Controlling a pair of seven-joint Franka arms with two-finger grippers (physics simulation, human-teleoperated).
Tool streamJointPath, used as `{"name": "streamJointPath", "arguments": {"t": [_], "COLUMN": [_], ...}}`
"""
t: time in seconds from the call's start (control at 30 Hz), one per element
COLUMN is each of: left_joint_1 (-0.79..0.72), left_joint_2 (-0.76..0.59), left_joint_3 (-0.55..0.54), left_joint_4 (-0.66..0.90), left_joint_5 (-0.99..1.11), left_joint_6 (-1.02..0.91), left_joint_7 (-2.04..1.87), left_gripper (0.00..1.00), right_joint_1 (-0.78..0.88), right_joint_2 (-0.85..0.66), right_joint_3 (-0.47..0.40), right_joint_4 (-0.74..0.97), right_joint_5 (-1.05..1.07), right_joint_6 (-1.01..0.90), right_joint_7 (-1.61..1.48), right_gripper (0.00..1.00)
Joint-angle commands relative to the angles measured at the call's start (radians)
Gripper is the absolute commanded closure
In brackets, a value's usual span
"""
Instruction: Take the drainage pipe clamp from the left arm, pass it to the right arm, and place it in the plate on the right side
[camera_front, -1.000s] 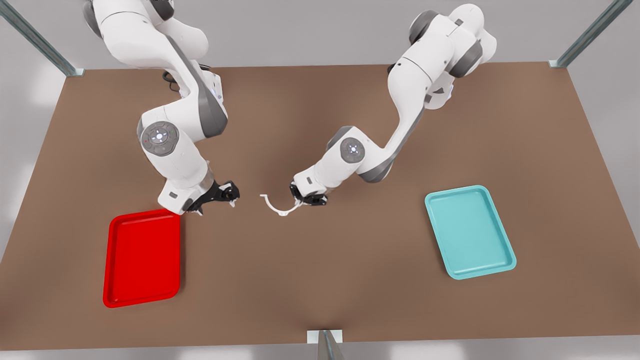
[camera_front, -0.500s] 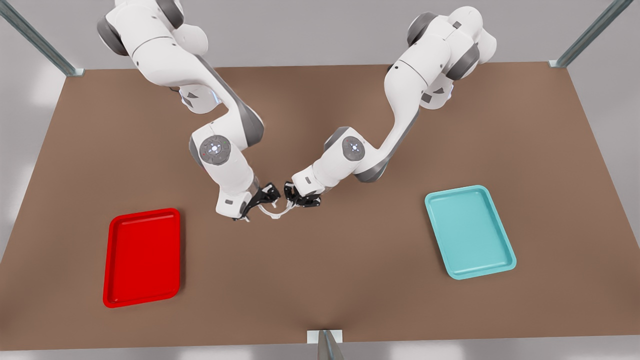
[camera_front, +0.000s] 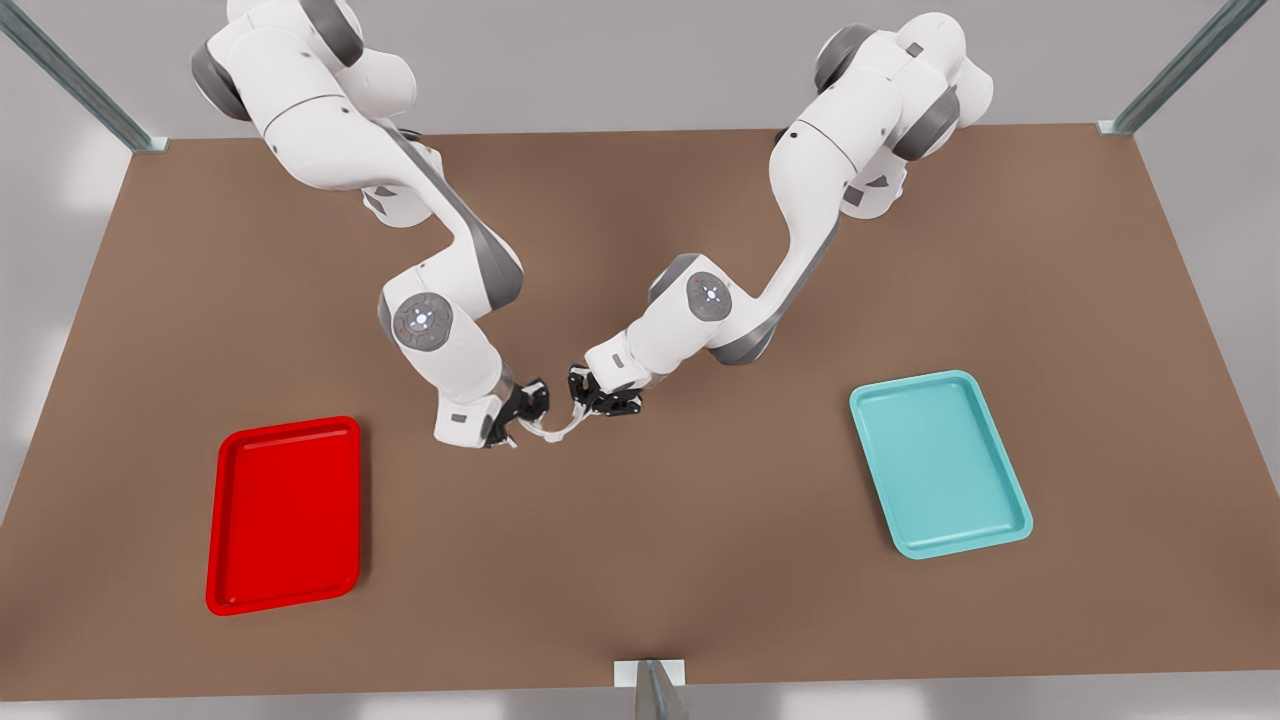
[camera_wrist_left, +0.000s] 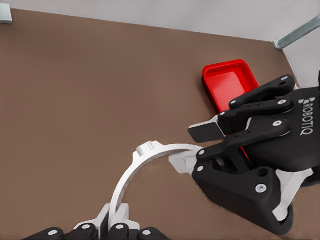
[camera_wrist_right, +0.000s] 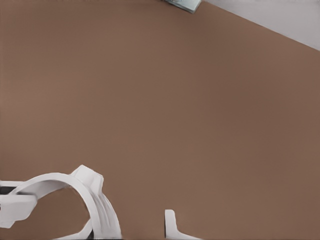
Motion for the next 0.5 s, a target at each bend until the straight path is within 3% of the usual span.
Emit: {"name": "streamJointPath", "arguments": {"t": [0.0,0.03,0.13,0.17,0.33,0.47], "left_joint_1": [0.0,0.0,0.002,0.002,0.005,0.074], "left_joint_2": [0.0,-0.002,0.0,0.0,-0.005,-0.114], "left_joint_3": [0.001,0.001,-0.003,-0.003,-0.003,-0.009], "left_joint_4": [0.001,0.001,0.001,0.001,0.001,0.001], "left_joint_5": [-0.005,-0.005,-0.008,-0.014,-0.038,-0.04], "left_joint_6": [0.001,0.001,0.001,-0.001,-0.013,-0.278], "left_joint_7": [0.016,0.016,0.015,0.028,0.024,0.027], "left_gripper": [0.79,0.79,0.79,0.0,0.0,0.0], "right_joint_1": [0.0,0.0,0.0,-0.003,-0.012,-0.035], "right_joint_2": [0.0,0.002,0.0,0.0,-0.009,-0.021], "right_joint_3": [0.0,0.0,0.0,0.0,0.0,-0.001], "right_joint_4": [0.001,-0.001,-0.001,0.001,-0.001,-0.021], "right_joint_5": [-0.006,-0.006,-0.004,-0.004,-0.004,-0.033], "right_joint_6": [0.047,0.047,0.046,0.046,0.039,0.012], "right_joint_7": [-0.093,-0.092,-0.084,-0.084,-0.082,-0.087], "right_gripper": [0.7,0.79,0.79,0.79,0.79,0.79]}}
